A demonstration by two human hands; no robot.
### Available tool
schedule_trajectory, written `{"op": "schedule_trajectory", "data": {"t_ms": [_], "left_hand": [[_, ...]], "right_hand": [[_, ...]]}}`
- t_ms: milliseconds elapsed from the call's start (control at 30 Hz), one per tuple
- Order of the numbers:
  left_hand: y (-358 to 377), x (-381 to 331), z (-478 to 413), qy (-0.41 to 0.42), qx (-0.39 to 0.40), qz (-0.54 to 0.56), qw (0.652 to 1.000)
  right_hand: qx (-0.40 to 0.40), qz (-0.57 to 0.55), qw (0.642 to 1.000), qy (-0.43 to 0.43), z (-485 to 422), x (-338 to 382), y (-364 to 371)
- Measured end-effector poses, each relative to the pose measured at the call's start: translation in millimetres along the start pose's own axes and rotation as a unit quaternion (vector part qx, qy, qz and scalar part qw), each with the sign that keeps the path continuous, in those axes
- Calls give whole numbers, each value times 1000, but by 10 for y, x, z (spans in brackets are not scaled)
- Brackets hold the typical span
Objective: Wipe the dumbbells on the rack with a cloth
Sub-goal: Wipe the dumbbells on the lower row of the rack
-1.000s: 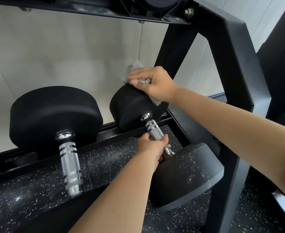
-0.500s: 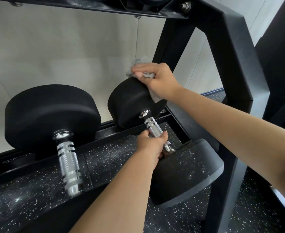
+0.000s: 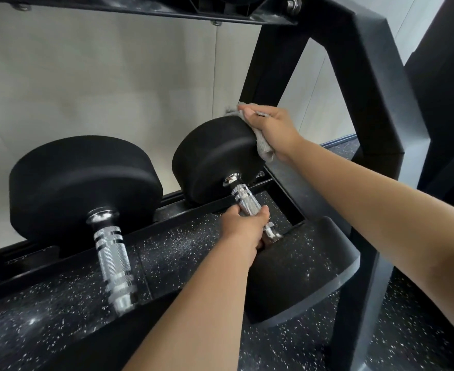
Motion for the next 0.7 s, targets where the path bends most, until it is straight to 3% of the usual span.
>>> {"op": "schedule_trajectory", "data": {"t_ms": [100,200,267,367,467,567,700], "left_hand": [[1,-10,-8,1,0,-6,1000],[11,-2,10,-4,5,4,1000],[4,-3,18,1,4,1,1000],[-7,-18,30,11,-2,-11,1000],[-11,-22,30,13,-5,-12,1000],[-15,-11,16,6,-5,-14,1000],[-11,-22,25,-2,0,-6,1000]], "right_hand": [[25,57,994,-92,84,282,157],[88,145,958,-233,253,525,441],[100,153,947,-263,278,528,477],[86,87,967,-225,191,425,304],[30,4,996,-82,32,62,34],[-5,-59,998,25,-66,-282,-110],[24,7,998,-56,-39,49,67]]}}
Point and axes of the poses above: each hand's wrist, its own z-axis away from the middle knuckle, its own y-axis out of the palm, x = y × z, the point moved 10 cm from there along -z, towards the middle knuckle, and after that the axes turned 14 degrees about -x, right-handed, at the moved point
